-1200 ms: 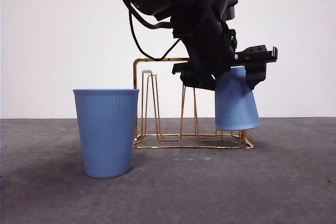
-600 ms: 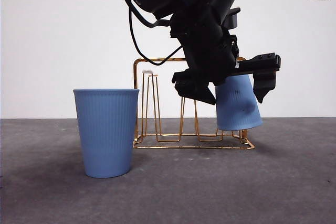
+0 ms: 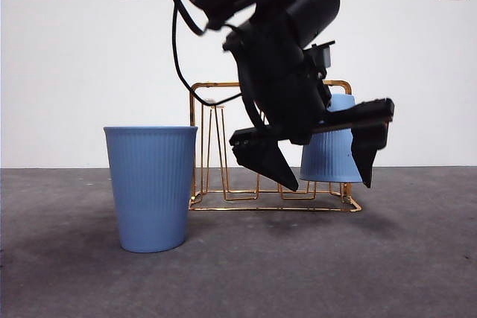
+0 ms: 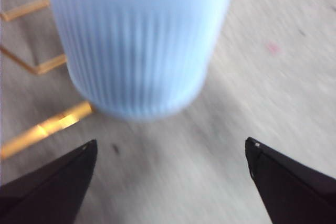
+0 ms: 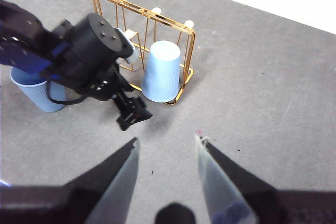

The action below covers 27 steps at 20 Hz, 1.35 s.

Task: Pick up cup 1,put cup 1 in the cup rack,pick up cup 2,put cup 2 in the cup rack

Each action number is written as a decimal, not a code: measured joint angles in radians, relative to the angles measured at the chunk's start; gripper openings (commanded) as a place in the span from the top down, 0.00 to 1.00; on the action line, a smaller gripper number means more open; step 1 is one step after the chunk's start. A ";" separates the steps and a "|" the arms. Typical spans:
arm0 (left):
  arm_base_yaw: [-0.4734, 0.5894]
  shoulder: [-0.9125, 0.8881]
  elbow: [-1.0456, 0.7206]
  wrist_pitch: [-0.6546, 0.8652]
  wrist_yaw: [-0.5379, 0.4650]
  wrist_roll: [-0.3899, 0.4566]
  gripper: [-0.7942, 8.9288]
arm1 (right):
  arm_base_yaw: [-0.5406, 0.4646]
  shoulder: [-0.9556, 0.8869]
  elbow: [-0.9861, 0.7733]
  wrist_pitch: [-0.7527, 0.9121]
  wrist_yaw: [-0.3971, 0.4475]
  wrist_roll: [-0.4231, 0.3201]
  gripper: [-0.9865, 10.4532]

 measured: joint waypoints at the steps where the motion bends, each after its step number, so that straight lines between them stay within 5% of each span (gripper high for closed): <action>1: 0.000 -0.016 0.000 -0.029 0.028 -0.005 0.43 | 0.000 0.000 0.000 0.000 0.000 0.000 0.75; 9: -0.043 -0.278 0.000 -0.163 0.291 -0.008 0.43 | 0.000 0.040 0.000 0.004 0.000 0.018 0.75; 12: -0.052 -0.455 0.000 -0.271 0.307 0.037 0.44 | 0.000 0.101 0.000 0.059 -0.050 0.043 0.75; 19: -0.001 -0.889 0.000 -0.531 0.107 0.153 0.44 | 0.000 0.357 0.000 0.280 -0.320 0.065 0.73; 20: 0.008 -0.951 0.000 -0.553 0.077 0.155 0.44 | 0.000 0.419 0.000 0.315 -0.354 0.067 0.67; 23: 0.016 -1.081 0.000 -0.635 0.006 0.161 0.44 | 0.000 0.586 0.000 0.409 -0.429 0.072 0.52; 27: 0.018 -1.175 0.000 -0.732 -0.045 0.161 0.44 | 0.000 0.795 0.000 0.523 -0.474 0.097 0.52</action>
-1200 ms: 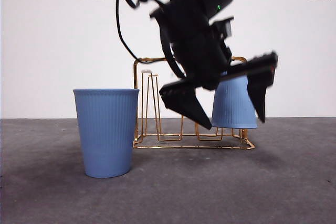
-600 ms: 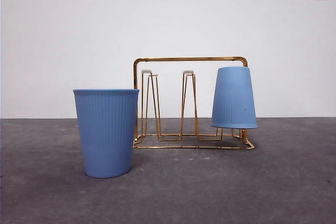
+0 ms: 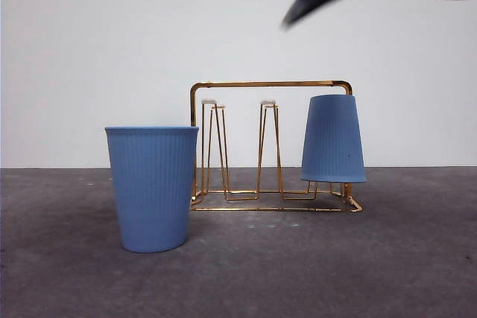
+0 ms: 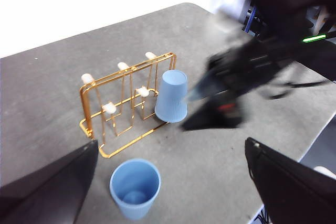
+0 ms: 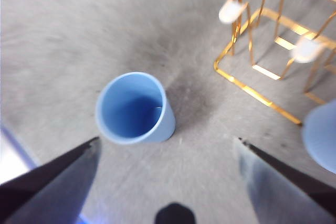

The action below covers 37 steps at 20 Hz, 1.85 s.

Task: Pick up cup 1,put cup 1 in the cup rack,pick up cup 2,put cup 2 in the cup rack

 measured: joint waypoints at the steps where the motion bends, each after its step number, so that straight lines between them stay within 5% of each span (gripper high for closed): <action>1: 0.000 -0.015 0.000 -0.015 -0.001 0.000 0.44 | 0.000 0.051 0.000 0.023 -0.017 0.011 0.52; 12: 0.000 -0.007 0.000 -0.068 0.000 0.000 0.44 | 0.071 0.322 0.000 0.197 0.002 0.089 0.53; 17: 0.000 -0.001 0.000 -0.062 0.000 0.000 0.44 | 0.077 0.386 0.000 0.247 0.021 0.110 0.73; 20: 0.000 0.000 0.000 -0.062 0.000 0.000 0.44 | 0.077 0.402 0.000 0.260 0.021 0.113 0.76; 23: 0.000 0.002 0.000 -0.061 0.000 0.000 0.44 | 0.077 0.407 0.000 0.261 0.020 0.113 0.93; 29: 0.000 0.013 0.000 0.022 0.003 -0.009 0.44 | 0.077 0.405 0.000 0.229 0.010 0.101 0.93; 32: 0.000 0.019 0.000 0.105 0.003 -0.032 0.44 | 0.077 0.311 -0.010 0.199 0.059 0.071 0.93; 37: 0.000 0.044 -0.001 0.293 0.020 -0.071 0.44 | 0.077 -0.118 -0.003 0.243 0.226 0.017 0.93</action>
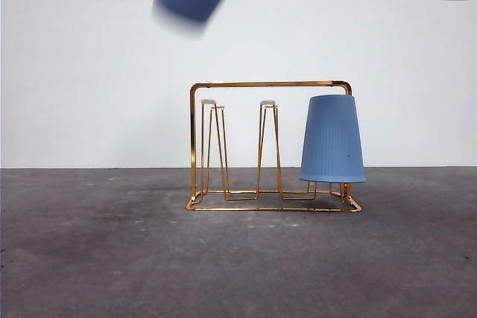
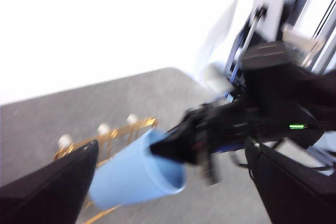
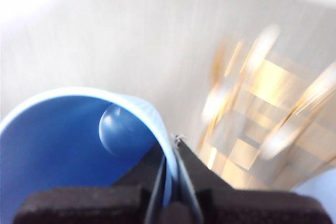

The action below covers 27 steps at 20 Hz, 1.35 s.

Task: Pick up cup 1,put cup 1 in the cup rack,pick up cup 2,put cup 2 in the cup rack

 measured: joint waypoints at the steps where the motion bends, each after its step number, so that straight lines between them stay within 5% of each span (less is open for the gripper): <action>1: 0.002 0.012 0.000 0.035 0.022 -0.013 0.44 | 0.000 -0.079 0.000 0.006 0.023 -0.014 0.93; 6: 0.027 0.148 0.000 0.286 0.245 -0.112 0.43 | 0.000 -0.380 0.000 0.021 0.125 -0.109 0.93; 17: 0.073 0.415 -0.001 0.795 0.701 -0.422 0.43 | 0.000 -0.608 0.000 0.043 0.203 -0.312 0.93; 27: 0.046 0.609 -0.001 1.230 0.792 -0.731 0.43 | 0.000 -0.629 0.000 0.048 0.236 -0.414 0.93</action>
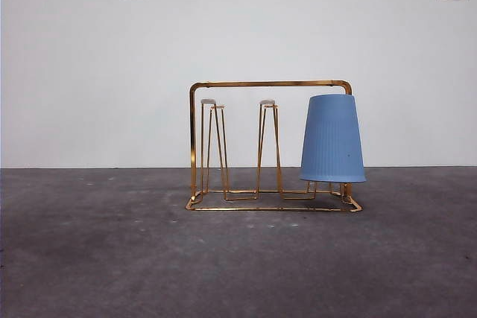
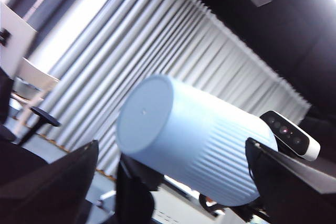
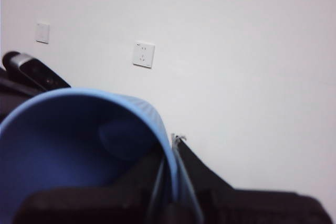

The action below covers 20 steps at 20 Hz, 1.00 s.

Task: Pick up cup 1,put cup 1 in the cup rack,pick up cup 2,put cup 2 in the cup rack

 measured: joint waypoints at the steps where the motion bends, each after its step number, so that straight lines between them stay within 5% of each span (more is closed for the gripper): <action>1: -0.009 0.012 0.000 0.018 0.000 -0.015 0.43 | 0.000 0.004 0.000 0.009 0.000 -0.004 0.93; 20: -0.024 0.056 -0.003 0.204 -0.060 -0.142 0.43 | -0.001 0.121 0.010 0.076 -0.009 -0.048 0.93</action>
